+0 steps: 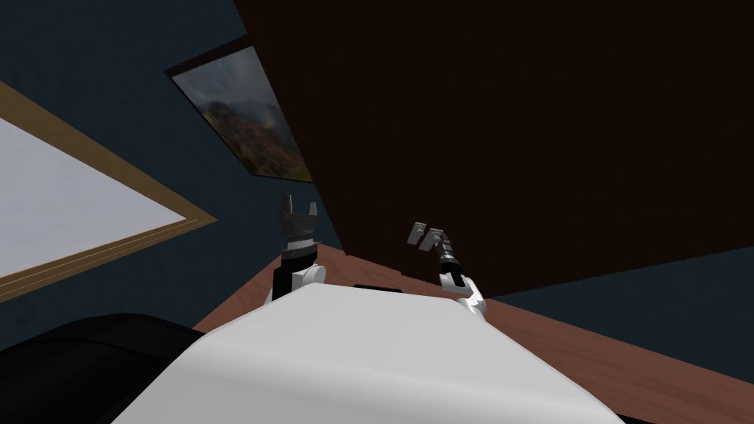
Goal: Pull the door open
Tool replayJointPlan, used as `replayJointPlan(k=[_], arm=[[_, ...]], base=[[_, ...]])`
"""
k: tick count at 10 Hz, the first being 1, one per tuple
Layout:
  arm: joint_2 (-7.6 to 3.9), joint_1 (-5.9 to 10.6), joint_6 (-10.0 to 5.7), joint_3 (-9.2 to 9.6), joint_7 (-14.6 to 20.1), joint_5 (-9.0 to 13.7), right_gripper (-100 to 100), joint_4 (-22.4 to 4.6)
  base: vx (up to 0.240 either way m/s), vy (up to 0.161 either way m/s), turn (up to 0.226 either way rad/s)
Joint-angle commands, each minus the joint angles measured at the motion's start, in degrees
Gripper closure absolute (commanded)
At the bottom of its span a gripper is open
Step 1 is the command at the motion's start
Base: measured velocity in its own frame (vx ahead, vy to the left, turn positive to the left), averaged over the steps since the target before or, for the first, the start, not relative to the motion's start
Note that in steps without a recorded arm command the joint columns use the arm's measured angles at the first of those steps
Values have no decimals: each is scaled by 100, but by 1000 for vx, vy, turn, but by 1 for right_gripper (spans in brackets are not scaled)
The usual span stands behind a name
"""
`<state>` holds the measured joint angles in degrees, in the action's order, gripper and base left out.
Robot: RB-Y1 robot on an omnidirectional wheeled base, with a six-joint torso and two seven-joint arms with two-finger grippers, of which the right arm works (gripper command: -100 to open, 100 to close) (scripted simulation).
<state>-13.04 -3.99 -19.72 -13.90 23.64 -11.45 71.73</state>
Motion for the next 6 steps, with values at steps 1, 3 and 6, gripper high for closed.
replayJointPlan(k=[1,3,6], arm=[[-4,-13,8,-11,-2,1,100,-2],[-4,-13,8,-11,-2,1,100,-2],[-4,-13,8,-11,-2,1,100,-2]], base=[[-17,-4,-34],[-37,-12,9],[-14,2,-3]])
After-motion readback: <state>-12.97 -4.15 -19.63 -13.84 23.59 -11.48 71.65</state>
